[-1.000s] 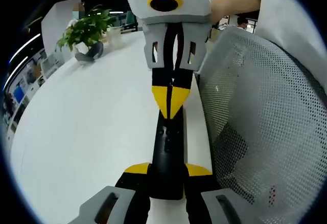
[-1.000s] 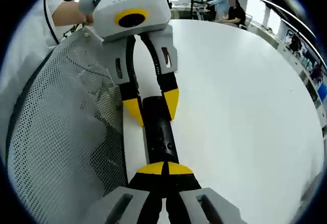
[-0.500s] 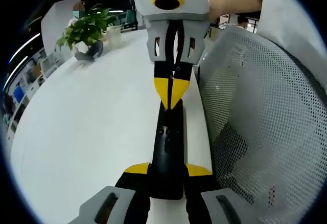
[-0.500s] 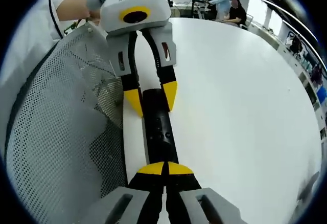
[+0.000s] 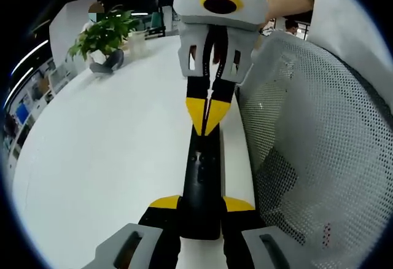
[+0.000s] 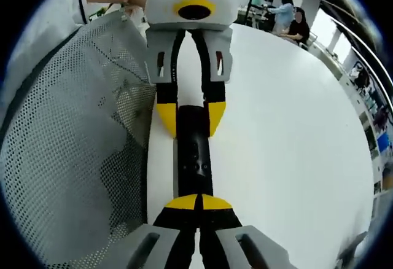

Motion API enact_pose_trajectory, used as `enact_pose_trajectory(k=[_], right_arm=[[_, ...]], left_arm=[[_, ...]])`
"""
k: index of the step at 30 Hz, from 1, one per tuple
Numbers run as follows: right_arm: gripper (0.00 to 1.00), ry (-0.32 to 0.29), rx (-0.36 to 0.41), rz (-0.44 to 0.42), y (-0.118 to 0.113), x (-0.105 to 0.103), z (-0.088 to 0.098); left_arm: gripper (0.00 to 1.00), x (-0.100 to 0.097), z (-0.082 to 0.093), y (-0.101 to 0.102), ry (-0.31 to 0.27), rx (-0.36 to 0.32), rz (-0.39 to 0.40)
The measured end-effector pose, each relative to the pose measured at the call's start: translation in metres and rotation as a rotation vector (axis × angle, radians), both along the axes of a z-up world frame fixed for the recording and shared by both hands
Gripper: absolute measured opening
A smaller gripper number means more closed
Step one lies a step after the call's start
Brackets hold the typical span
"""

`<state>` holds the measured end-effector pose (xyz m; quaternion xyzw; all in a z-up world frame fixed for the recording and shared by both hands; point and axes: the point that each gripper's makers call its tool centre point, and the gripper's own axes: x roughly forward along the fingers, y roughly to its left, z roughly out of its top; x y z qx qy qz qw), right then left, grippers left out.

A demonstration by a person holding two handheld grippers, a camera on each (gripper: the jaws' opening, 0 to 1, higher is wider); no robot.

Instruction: Press the specified remote control buttons in sequence, fully releasing each button before pressing the next.

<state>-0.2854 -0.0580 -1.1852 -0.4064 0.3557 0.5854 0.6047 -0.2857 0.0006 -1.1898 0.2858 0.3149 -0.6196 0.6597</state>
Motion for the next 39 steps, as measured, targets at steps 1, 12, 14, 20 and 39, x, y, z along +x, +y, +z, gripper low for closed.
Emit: enact_pose_trajectory(k=[1, 12, 14, 20, 39], right_arm=[[0.00, -0.003, -0.007, 0.001, 0.001, 0.000, 0.000], [0.00, 0.130, 0.144, -0.196, -0.001, 0.004, 0.004], [0.00, 0.138, 0.158, -0.221, -0.001, 0.006, 0.005], [0.00, 0.121, 0.145, -0.163, 0.009, 0.005, 0.007], [0.00, 0.006, 0.049, -0.090, 0.012, 0.001, -0.001]], left_arm=[[0.24, 0.000, 0.000, 0.000, -0.001, 0.002, -0.001], [0.24, 0.000, 0.000, 0.000, 0.000, 0.010, -0.001], [0.24, 0.000, 0.000, -0.001, -0.001, 0.012, 0.000], [0.24, 0.001, 0.000, 0.000, 0.000, 0.012, 0.002], [0.24, 0.000, -0.001, -0.001, -0.003, 0.016, -0.001]])
